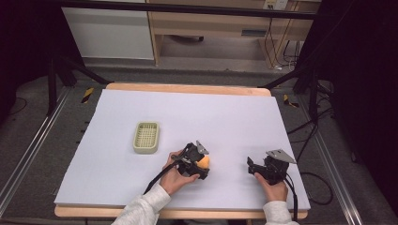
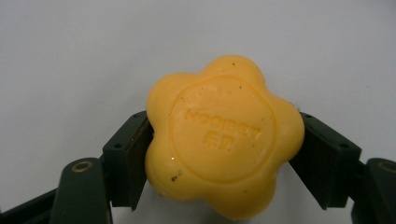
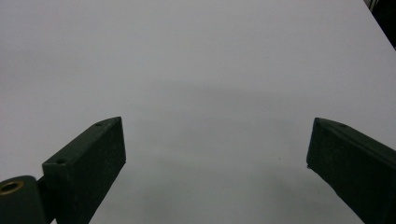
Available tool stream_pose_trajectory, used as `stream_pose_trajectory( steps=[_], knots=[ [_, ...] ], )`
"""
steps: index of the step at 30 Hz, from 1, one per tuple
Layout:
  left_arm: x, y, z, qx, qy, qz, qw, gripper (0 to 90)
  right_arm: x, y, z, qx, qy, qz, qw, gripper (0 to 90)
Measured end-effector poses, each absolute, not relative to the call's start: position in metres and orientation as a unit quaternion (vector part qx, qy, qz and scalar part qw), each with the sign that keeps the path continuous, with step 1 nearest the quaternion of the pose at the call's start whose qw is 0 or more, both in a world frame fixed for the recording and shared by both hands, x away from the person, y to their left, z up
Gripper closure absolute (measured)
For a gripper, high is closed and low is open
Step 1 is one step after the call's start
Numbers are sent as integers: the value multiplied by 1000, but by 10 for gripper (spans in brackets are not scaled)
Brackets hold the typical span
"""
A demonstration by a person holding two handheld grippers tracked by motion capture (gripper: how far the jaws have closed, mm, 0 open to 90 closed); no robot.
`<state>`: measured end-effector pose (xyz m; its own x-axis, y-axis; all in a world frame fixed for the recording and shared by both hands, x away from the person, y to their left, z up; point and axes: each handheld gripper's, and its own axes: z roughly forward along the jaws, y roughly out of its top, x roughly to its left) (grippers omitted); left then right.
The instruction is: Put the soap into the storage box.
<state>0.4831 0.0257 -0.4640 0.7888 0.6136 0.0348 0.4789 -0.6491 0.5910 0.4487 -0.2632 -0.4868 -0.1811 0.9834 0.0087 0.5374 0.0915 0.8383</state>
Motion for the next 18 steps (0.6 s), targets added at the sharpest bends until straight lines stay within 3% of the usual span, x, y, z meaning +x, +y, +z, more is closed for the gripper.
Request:
stream_pose_trajectory(
  steps=[18],
  knots=[
    [483,48,-443,898,305,123,291,266,449,-263,-487,564,674,369,301,51]
  ],
)
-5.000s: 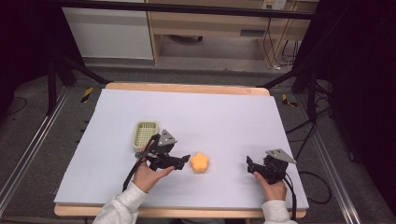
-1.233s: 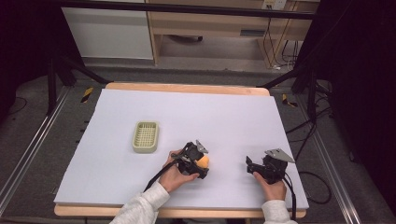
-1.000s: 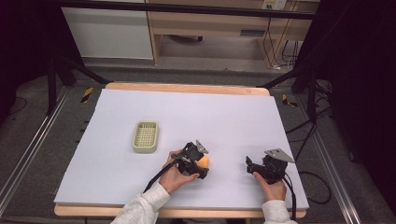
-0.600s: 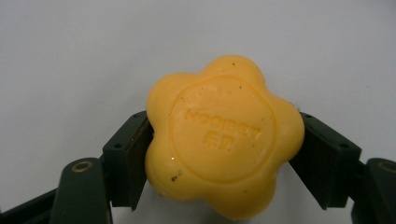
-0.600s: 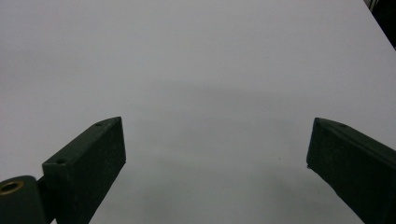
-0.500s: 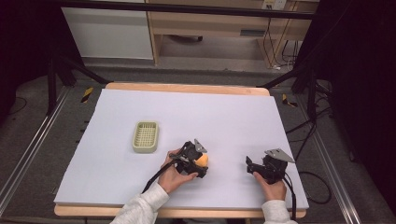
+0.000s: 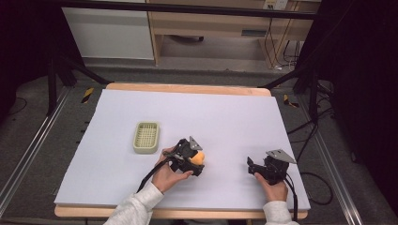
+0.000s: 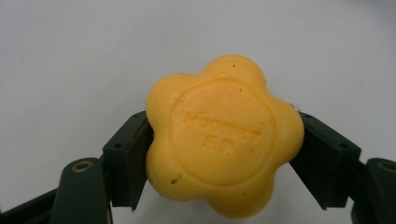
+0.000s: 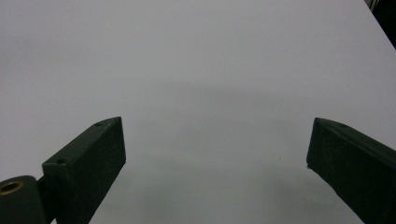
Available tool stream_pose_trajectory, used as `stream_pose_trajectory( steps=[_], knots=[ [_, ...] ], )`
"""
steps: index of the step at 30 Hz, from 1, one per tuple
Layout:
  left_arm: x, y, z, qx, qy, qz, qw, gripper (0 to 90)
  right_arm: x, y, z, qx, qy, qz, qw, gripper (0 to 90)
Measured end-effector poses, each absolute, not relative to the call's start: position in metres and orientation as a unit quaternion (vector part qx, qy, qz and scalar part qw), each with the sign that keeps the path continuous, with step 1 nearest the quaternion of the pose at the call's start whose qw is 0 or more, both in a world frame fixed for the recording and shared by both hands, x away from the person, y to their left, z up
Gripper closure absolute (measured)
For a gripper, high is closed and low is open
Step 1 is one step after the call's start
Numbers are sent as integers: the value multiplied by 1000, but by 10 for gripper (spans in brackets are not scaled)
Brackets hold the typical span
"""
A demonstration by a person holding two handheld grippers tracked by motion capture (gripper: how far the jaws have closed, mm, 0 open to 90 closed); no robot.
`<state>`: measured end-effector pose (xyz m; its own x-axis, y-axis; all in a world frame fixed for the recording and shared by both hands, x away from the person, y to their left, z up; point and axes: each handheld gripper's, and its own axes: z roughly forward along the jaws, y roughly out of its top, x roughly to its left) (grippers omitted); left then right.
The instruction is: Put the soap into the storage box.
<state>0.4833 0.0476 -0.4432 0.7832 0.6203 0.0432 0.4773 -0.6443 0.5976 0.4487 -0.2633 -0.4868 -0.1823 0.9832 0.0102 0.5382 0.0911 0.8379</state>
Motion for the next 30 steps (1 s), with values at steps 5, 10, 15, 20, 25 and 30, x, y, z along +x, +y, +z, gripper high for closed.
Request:
stream_pose_trajectory(
  steps=[5,10,15,20,25,30],
  knots=[
    [483,56,-439,896,310,126,293,266,449,-263,-487,564,674,369,302,51],
    [482,66,-434,891,317,129,298,267,449,-263,-487,564,675,369,302,51],
    [481,79,-430,886,326,132,303,267,449,-263,-487,564,674,369,302,51],
    [481,92,-427,881,337,136,304,267,449,-263,-487,564,675,369,302,51],
    [480,102,-425,879,342,139,302,267,449,-263,-487,564,675,369,301,51],
    [480,109,-424,877,348,139,301,267,449,-263,-487,563,675,369,302,51]
  ],
)
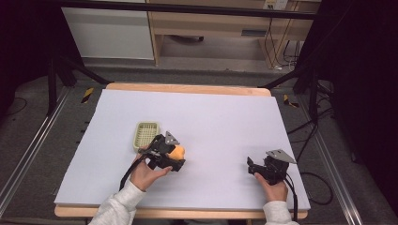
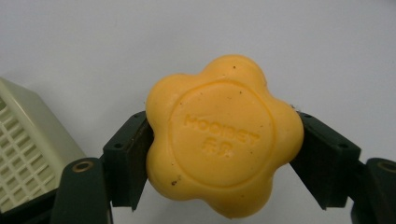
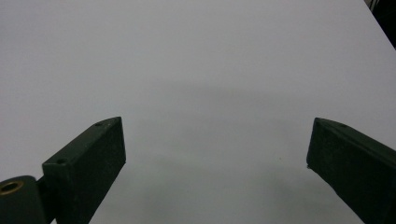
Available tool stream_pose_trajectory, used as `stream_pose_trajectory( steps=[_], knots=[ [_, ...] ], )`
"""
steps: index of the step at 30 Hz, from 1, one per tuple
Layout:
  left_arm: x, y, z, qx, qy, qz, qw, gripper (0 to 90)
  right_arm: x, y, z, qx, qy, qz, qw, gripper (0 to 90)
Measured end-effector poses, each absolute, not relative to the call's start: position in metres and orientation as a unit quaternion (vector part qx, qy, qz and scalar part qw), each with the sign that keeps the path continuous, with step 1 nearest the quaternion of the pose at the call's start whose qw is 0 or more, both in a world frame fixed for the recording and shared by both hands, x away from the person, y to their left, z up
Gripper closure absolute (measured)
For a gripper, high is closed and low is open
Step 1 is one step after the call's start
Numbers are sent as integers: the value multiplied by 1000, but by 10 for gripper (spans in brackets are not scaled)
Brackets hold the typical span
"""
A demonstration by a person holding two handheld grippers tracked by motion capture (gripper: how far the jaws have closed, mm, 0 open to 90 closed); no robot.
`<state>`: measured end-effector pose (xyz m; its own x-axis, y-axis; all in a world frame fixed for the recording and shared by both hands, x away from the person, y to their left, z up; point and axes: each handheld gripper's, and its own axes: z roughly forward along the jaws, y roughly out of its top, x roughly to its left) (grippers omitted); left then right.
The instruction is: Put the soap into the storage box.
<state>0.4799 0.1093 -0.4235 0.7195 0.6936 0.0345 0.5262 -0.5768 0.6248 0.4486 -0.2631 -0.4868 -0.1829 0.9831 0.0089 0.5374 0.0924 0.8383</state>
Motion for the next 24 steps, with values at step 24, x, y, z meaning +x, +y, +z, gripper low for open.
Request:
stream_pose_trajectory(
  steps=[24],
  knots=[
    [485,149,-402,853,386,160,313,267,448,-263,-487,563,675,370,301,50]
  ],
)
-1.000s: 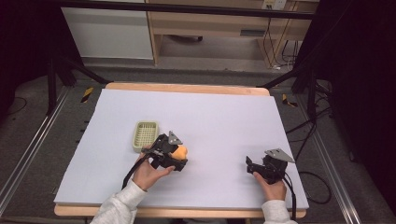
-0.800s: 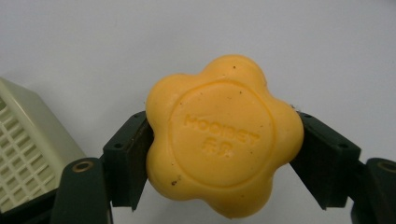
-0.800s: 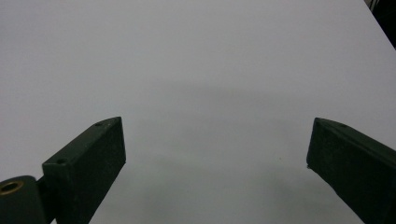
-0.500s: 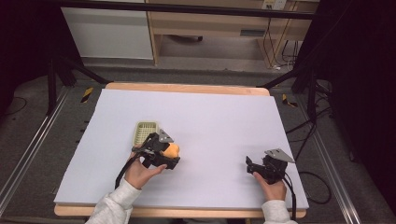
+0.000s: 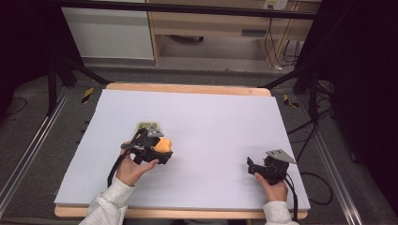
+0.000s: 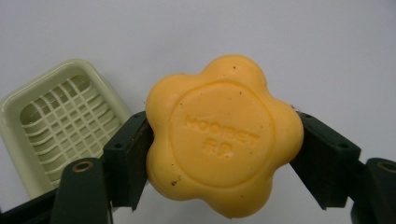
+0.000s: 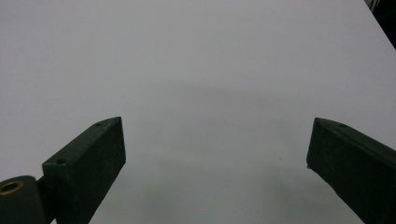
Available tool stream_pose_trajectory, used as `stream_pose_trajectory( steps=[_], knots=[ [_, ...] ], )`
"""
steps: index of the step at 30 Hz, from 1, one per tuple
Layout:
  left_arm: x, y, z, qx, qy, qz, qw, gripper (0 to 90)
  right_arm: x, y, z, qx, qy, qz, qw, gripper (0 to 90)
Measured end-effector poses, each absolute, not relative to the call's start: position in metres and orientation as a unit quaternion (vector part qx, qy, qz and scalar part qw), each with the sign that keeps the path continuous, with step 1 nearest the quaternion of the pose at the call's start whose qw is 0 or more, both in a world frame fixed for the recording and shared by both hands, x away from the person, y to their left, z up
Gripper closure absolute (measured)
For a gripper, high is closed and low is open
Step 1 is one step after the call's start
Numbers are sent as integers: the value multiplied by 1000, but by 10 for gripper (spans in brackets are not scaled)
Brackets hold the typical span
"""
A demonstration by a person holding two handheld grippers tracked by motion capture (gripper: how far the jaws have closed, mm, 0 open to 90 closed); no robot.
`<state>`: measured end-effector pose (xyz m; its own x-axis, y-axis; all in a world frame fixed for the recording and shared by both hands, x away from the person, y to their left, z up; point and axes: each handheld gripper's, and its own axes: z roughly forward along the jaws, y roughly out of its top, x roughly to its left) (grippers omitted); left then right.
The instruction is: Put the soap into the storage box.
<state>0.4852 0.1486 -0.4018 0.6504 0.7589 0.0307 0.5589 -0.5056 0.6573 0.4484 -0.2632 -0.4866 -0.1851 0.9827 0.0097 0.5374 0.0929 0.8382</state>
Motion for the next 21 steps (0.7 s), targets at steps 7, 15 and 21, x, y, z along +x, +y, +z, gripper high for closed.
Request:
stream_pose_trajectory(
  steps=[7,15,21],
  knots=[
    [490,158,-399,846,399,162,315,268,449,-263,-487,561,676,369,303,50],
    [497,171,-395,833,418,164,323,267,448,-263,-487,561,676,369,302,51],
    [503,179,-393,827,429,169,322,267,449,-263,-487,561,677,368,302,50]
  ],
)
